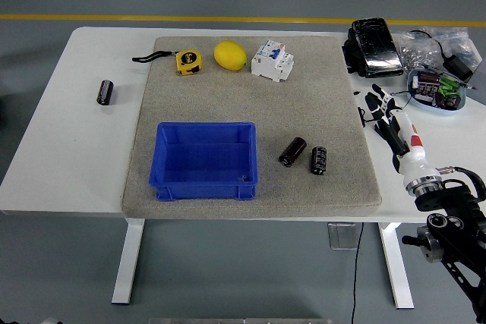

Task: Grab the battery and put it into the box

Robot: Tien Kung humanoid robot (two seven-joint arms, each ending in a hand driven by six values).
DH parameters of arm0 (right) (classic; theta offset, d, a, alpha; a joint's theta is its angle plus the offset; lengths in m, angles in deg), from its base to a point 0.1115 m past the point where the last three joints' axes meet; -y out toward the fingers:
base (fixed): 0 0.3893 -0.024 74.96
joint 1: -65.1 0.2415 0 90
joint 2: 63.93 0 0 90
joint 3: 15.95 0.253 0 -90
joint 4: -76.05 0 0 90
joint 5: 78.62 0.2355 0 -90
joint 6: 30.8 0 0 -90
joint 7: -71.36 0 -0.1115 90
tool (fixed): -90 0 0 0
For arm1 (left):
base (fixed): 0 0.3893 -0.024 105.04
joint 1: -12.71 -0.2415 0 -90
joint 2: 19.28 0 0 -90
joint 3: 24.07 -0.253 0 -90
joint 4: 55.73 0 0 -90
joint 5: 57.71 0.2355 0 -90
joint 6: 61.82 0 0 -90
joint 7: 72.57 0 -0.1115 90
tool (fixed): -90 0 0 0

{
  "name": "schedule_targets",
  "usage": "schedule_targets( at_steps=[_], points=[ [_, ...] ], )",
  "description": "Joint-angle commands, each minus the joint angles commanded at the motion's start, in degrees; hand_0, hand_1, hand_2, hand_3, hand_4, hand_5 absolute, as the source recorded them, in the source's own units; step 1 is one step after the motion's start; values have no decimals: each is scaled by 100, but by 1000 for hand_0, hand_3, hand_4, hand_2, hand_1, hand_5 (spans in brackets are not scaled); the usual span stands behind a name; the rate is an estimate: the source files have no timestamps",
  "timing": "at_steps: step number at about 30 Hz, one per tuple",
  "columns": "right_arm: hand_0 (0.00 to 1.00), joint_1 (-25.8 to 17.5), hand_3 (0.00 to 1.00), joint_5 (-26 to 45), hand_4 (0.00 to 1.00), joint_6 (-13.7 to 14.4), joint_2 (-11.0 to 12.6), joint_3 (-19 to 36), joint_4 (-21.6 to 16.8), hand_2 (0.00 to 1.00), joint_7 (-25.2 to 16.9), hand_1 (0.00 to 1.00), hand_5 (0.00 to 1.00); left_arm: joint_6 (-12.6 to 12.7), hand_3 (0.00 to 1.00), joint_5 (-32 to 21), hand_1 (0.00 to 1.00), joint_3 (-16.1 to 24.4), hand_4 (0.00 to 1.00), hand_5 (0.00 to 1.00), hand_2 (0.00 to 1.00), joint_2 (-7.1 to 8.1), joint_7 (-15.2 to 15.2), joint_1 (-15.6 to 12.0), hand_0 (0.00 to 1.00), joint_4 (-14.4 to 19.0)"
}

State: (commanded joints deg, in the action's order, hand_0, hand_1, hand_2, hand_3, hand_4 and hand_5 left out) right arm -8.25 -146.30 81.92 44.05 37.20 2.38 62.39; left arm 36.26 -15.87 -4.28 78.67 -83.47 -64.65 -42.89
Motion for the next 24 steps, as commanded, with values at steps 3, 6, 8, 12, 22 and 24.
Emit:
schedule_targets(
  at_steps=[3,6,8,12,22,24],
  points=[
    [898,61,940,-521,998,-115,94,-7,-62,867,195,850,707,-2,643,5,726,3,649,529,798,1,-1,3,734,-1],
    [898,162,940,-1212,998,-395,235,-72,-181,867,438,850,707,-5,643,27,726,19,649,529,798,2,-7,2,734,-2],
    [898,270,940,-1696,998,-724,353,-197,-292,867,623,850,707,-4,643,34,726,24,649,529,798,4,-11,-3,734,-1],
    [793,455,927,-2665,998,-1277,528,-503,-446,845,828,808,669,-8,643,58,727,42,649,529,798,7,-18,-10,734,-2],
    [902,899,919,-5082,998,-1791,621,-1233,-427,845,1127,826,649,-17,642,140,728,90,649,528,798,14,-38,-48,734,0],
    [902,971,919,-5560,998,-1789,585,-1376,-340,845,1169,826,649,-22,642,176,728,110,649,528,798,15,-48,-54,734,2]
  ],
)
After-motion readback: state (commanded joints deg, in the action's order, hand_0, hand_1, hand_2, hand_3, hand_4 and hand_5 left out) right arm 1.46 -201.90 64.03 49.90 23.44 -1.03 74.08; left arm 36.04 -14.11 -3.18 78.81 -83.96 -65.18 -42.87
